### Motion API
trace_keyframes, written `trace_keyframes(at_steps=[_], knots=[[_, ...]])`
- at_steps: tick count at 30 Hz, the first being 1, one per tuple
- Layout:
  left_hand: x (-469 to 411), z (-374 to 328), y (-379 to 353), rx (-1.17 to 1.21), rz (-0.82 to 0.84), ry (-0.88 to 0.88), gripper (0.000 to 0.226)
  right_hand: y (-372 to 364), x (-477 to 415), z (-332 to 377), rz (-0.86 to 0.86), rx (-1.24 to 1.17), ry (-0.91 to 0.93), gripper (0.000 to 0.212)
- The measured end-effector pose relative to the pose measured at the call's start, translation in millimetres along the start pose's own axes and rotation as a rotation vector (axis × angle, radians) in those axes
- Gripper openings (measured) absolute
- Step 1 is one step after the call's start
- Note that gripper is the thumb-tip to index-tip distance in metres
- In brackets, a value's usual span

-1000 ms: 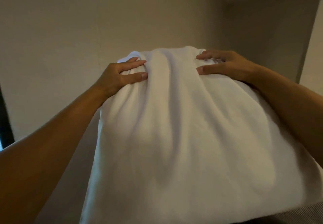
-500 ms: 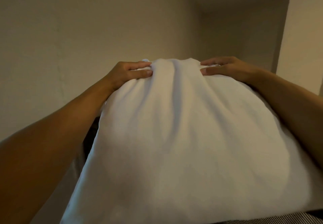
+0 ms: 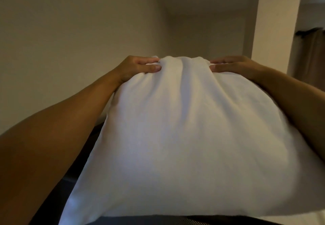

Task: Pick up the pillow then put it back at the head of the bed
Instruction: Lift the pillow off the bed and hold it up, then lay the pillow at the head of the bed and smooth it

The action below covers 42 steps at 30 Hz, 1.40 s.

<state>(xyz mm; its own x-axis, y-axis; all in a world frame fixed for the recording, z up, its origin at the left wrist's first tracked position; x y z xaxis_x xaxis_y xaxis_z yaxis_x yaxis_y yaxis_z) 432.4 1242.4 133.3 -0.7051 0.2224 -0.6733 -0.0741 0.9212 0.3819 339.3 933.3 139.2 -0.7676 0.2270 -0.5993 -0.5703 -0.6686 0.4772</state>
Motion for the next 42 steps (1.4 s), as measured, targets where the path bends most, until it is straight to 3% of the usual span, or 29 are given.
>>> trace_keyframes(at_steps=[9, 20, 24, 29, 35, 42], knots=[[-58.4, 45.2, -32.1, 0.028, 0.131, -0.013, 0.041, -25.9, -12.2, -31.3, -0.109, -0.015, -0.094, 0.052], [-60.4, 85.4, -75.3, -0.006, 0.173, 0.060, 0.064, -56.3, -17.6, -90.8, -0.089, -0.083, -0.149, 0.056], [-65.5, 106.8, -82.2, -0.027, 0.198, 0.077, 0.047, -77.4, -23.4, -111.0, -0.077, -0.114, -0.181, 0.057], [-78.8, 138.1, -90.1, -0.030, 0.236, 0.090, 0.063, -107.1, -35.1, -132.9, -0.063, -0.117, -0.233, 0.059], [-102.8, 192.9, -101.8, -0.009, 0.303, 0.090, 0.051, -140.5, -49.4, -150.4, -0.062, -0.072, -0.288, 0.063], [-119.2, 243.2, -115.5, 0.022, 0.363, 0.080, 0.068, -178.8, -53.5, -169.2, -0.077, -0.032, -0.356, 0.064]])
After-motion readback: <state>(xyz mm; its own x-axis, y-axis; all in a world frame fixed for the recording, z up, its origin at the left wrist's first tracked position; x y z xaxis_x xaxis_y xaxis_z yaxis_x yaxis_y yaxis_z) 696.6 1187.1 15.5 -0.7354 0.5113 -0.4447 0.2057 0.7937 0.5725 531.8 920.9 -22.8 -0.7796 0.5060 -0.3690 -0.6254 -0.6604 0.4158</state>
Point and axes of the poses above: each hand's wrist, its own x-axis away from the middle knuckle, its own y-axis out of the back of the hand, z = x × y, the point moved 2 cm from there along -x, towards the middle knuckle, and after that the axes turned 14 degrees about -z, right-handed, at the moved point
